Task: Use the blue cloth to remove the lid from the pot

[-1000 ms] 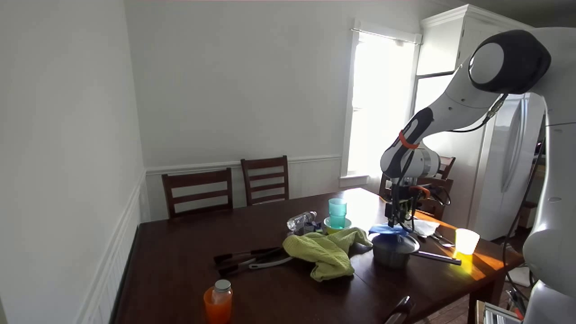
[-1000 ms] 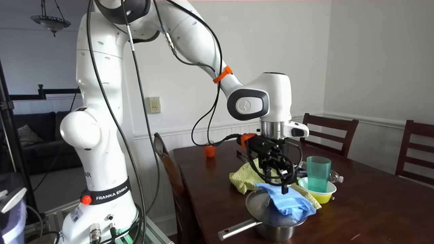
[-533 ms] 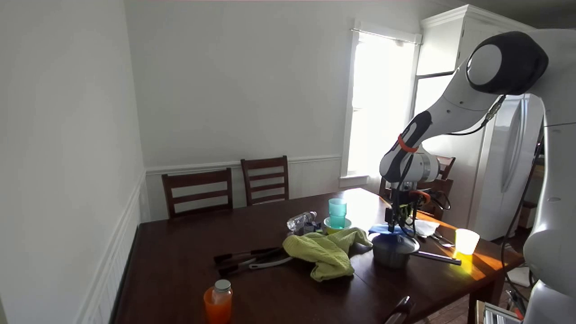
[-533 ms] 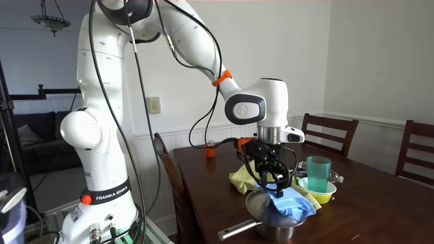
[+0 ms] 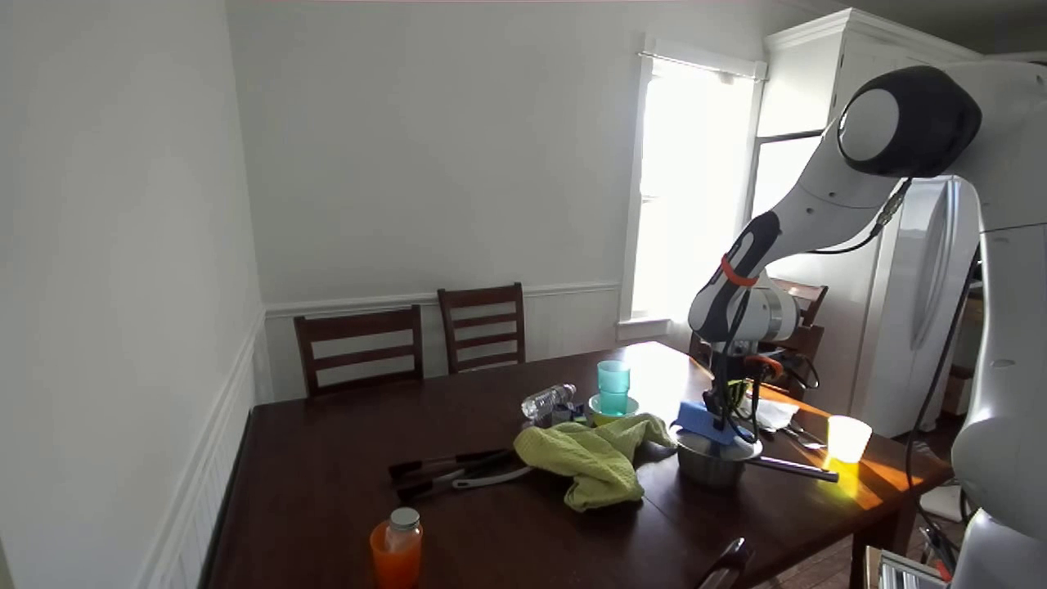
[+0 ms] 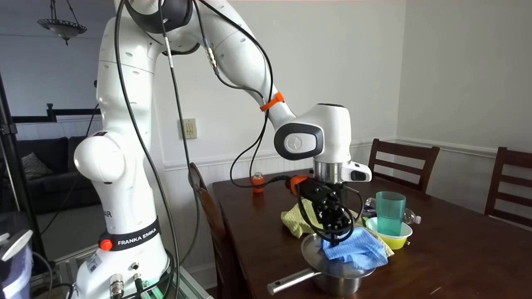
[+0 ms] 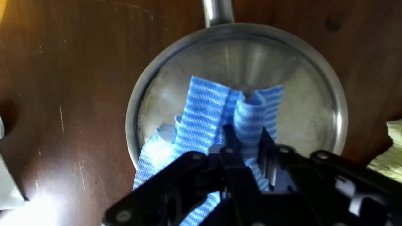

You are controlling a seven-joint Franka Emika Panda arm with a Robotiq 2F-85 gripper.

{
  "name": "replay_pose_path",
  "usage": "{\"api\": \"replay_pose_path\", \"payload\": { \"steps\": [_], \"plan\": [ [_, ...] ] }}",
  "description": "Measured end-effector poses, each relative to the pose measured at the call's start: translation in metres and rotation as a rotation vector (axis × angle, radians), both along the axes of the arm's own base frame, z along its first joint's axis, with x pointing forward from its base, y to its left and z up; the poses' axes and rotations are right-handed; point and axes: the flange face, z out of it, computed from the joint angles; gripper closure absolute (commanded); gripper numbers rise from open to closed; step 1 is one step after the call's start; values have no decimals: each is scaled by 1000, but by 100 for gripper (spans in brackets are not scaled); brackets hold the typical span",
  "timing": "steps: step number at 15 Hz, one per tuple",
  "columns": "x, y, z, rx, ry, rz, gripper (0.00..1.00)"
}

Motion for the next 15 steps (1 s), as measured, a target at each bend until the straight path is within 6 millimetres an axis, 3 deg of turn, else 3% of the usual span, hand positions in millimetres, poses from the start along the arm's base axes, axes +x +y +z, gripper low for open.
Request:
{"api": "replay_pose_path", "payload": {
  "steps": [8,15],
  "plan": [
    [-2,-4,8,-10,-12,-4,96],
    [-13,-23,63,-64,-93,5,96]
  ]
}}
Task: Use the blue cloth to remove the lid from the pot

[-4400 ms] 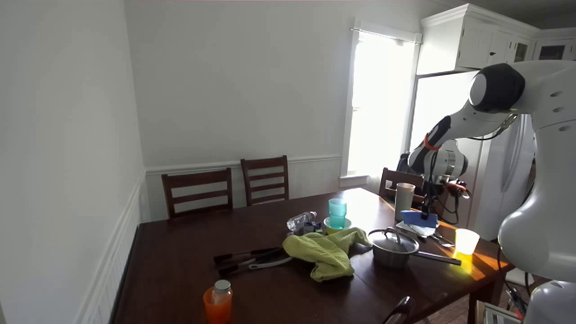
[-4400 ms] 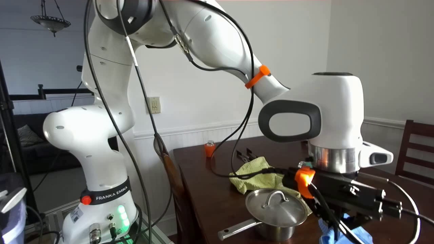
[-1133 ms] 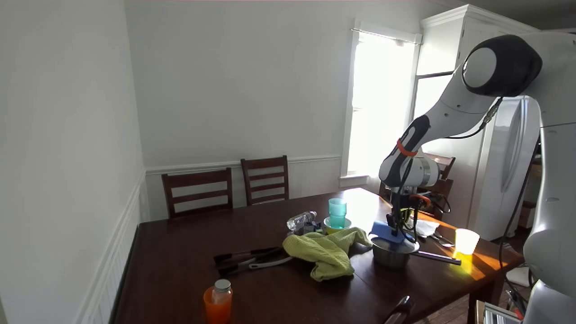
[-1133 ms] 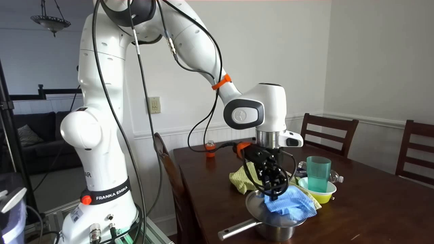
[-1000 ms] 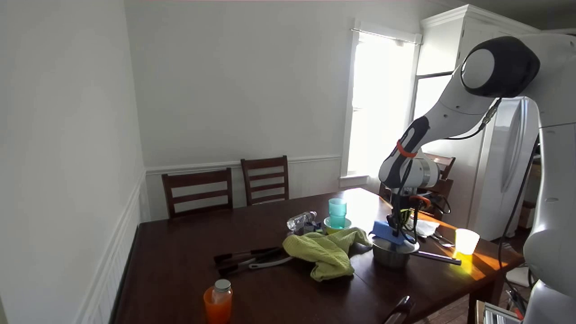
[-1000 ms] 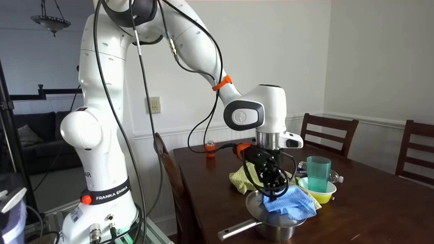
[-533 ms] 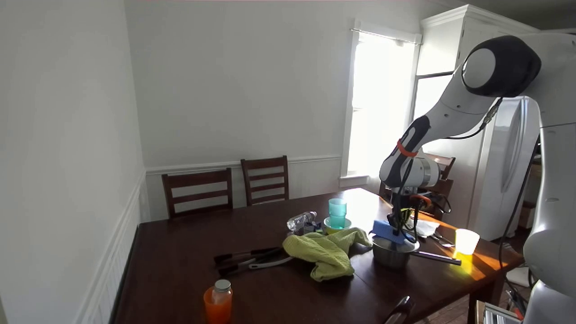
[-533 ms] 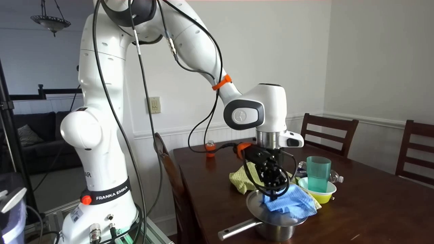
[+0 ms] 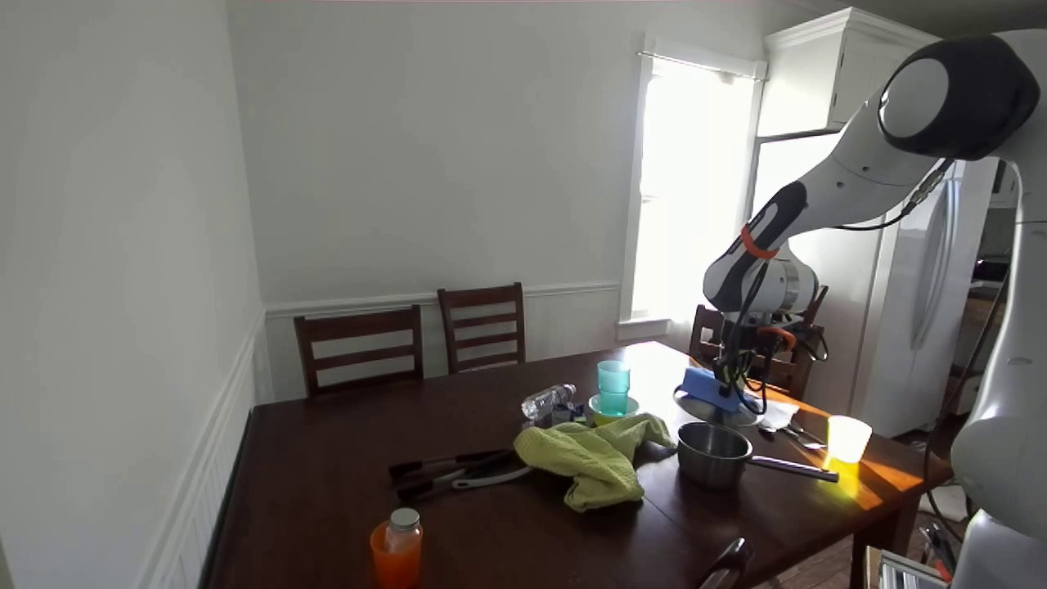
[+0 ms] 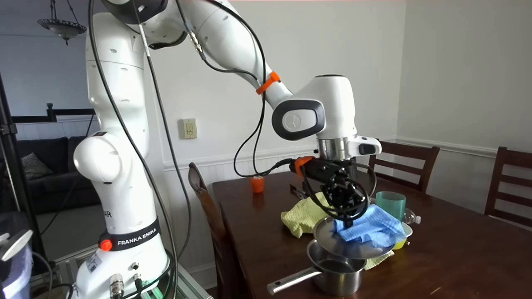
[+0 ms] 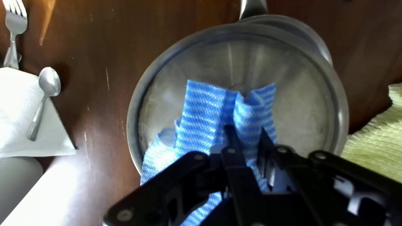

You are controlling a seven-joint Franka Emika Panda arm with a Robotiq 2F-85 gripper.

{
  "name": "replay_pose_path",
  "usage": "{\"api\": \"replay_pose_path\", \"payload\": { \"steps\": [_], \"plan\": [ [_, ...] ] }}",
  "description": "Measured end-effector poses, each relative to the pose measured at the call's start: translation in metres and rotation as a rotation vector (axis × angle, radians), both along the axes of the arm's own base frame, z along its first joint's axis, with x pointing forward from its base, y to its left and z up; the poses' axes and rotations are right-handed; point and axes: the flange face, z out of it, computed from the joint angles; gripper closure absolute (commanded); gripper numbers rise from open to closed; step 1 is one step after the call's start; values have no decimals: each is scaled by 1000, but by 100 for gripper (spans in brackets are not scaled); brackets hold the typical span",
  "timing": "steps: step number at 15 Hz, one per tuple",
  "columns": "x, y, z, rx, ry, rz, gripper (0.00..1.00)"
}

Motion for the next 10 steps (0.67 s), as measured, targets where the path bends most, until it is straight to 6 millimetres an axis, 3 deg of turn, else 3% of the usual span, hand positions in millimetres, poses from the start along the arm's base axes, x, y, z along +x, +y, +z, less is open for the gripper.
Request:
{"api": "replay_pose_path", "payload": {
  "steps": [5,9,10],
  "plan": [
    [2,7,17,24,1,59,96],
    [31,51,11,60,30,164,96],
    [38,64,7,67,41,196,83]
  ]
}}
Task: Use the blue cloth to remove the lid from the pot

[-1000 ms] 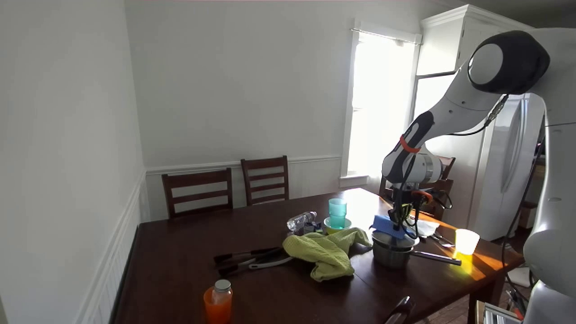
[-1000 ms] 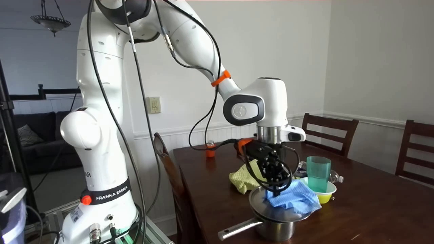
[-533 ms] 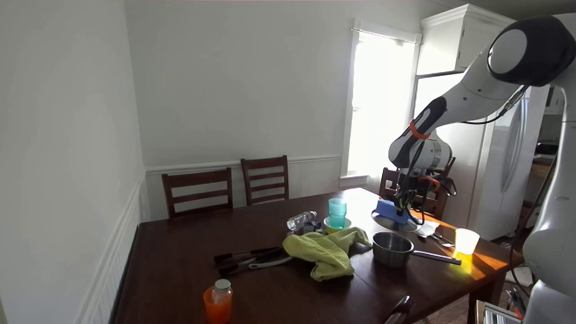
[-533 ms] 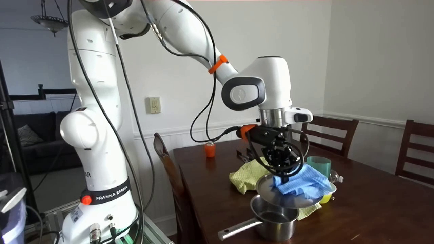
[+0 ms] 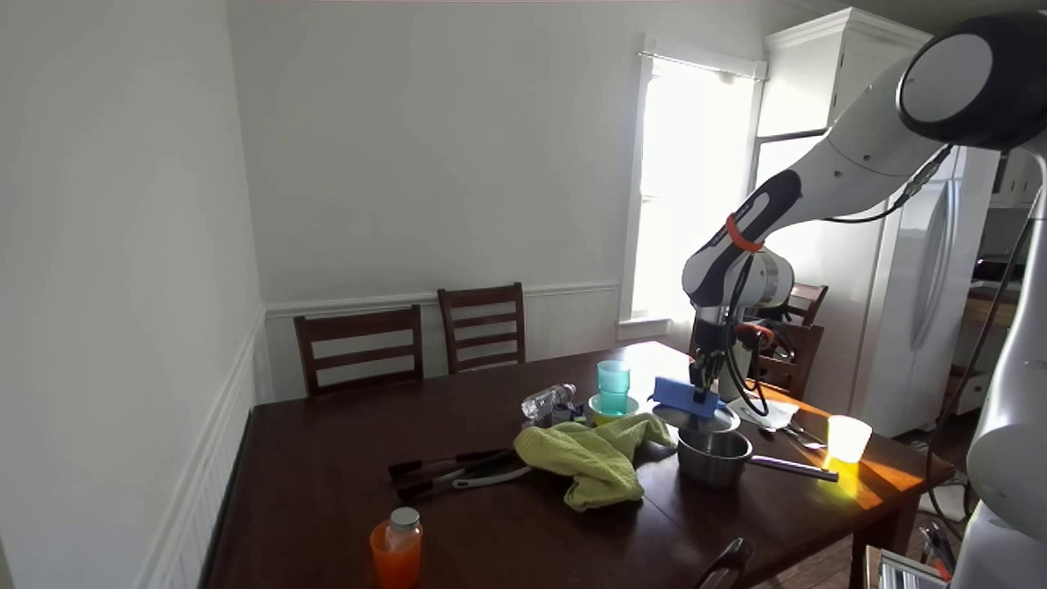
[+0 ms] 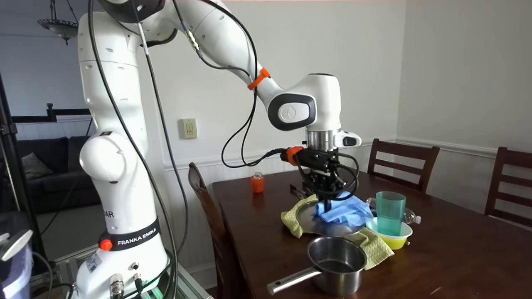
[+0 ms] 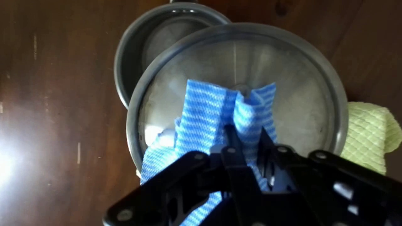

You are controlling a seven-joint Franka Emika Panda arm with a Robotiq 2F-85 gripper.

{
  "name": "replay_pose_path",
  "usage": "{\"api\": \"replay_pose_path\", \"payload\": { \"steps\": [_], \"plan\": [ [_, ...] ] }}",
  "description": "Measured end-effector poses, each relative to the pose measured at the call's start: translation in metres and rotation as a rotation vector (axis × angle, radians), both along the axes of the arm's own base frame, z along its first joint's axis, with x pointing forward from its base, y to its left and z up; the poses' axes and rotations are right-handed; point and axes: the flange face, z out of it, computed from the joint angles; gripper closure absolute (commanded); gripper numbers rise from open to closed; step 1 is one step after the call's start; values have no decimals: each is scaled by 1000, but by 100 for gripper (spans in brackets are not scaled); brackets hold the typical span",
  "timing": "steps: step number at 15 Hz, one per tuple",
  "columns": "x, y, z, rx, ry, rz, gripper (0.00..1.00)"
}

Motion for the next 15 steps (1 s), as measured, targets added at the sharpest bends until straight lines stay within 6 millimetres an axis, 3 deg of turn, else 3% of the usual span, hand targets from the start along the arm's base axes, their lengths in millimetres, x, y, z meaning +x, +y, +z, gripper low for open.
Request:
{"api": "replay_pose_path", "payload": {
  "steps": [3,6,7,11,15],
  "plan": [
    [13,32,-12,17,26,69,83],
    [12,31,-12,15,28,71,83],
    [12,31,-12,15,28,70,96],
    [14,35,-13,15,31,82,96],
    [11,61,-21,8,83,106,96]
  ]
}}
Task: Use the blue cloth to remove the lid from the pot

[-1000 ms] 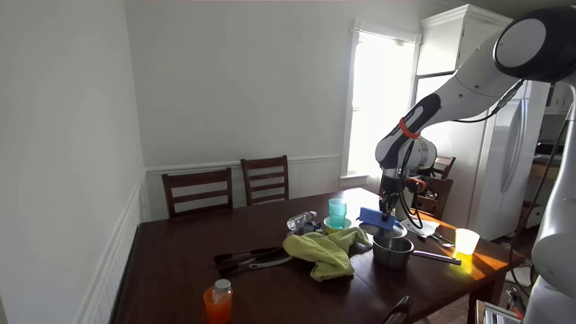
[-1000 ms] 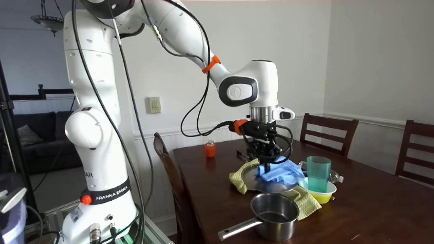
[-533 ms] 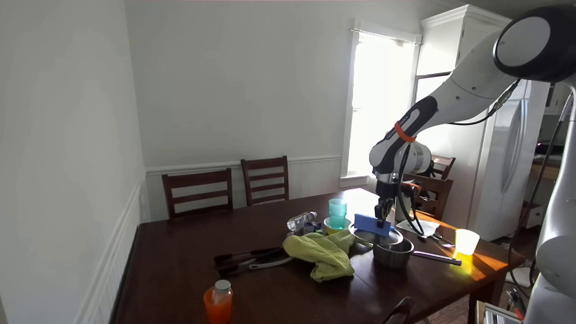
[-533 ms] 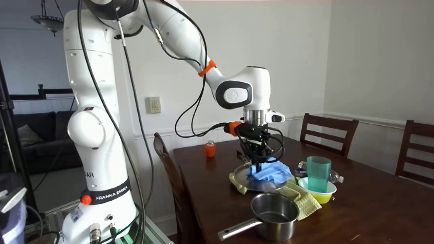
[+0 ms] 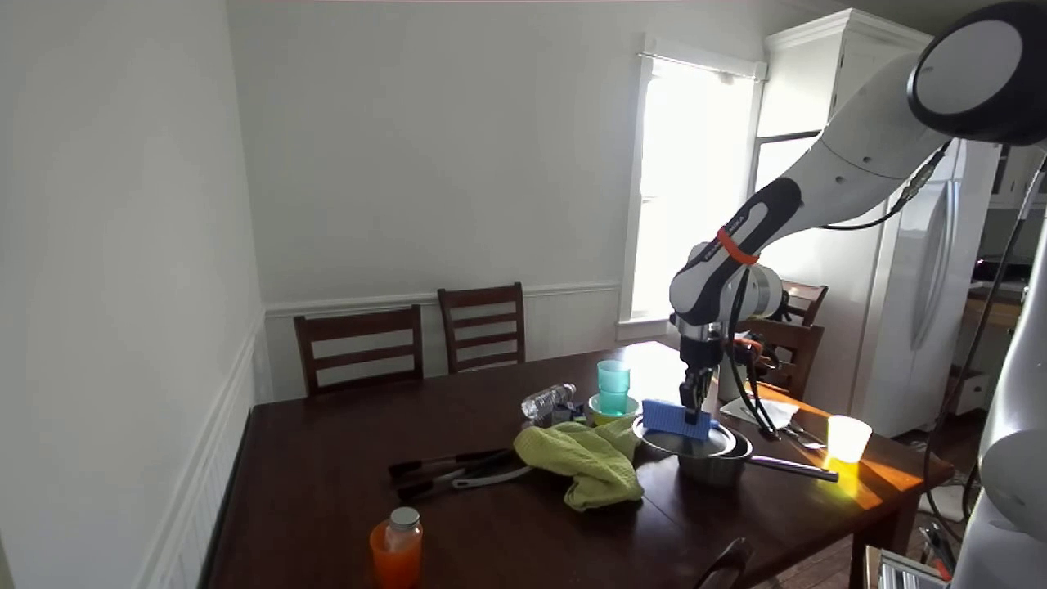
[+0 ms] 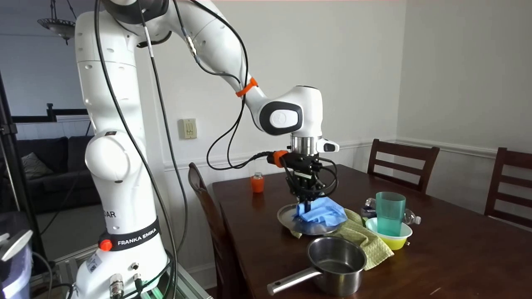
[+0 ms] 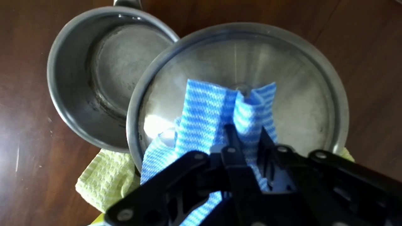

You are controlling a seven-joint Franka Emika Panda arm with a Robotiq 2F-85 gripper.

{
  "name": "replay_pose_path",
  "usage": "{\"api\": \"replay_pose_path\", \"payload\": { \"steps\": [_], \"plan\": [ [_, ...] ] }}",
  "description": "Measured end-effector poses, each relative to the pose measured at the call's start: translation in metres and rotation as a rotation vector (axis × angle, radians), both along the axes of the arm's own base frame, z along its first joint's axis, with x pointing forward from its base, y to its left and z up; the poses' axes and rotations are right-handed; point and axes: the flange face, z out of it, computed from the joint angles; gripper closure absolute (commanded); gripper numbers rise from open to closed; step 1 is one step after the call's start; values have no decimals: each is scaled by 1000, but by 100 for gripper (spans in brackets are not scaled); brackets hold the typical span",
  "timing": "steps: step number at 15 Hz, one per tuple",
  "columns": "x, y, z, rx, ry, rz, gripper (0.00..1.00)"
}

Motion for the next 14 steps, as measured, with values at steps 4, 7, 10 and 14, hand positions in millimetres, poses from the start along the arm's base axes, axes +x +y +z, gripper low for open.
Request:
{"api": "replay_pose_path", "payload": {
  "steps": [4,7,10,14],
  "plan": [
    [-12,32,-14,9,56,12,96],
    [-14,54,-22,22,70,51,96],
    [-16,75,-36,33,96,89,96],
    [-24,84,-64,35,121,101,96]
  ]
}}
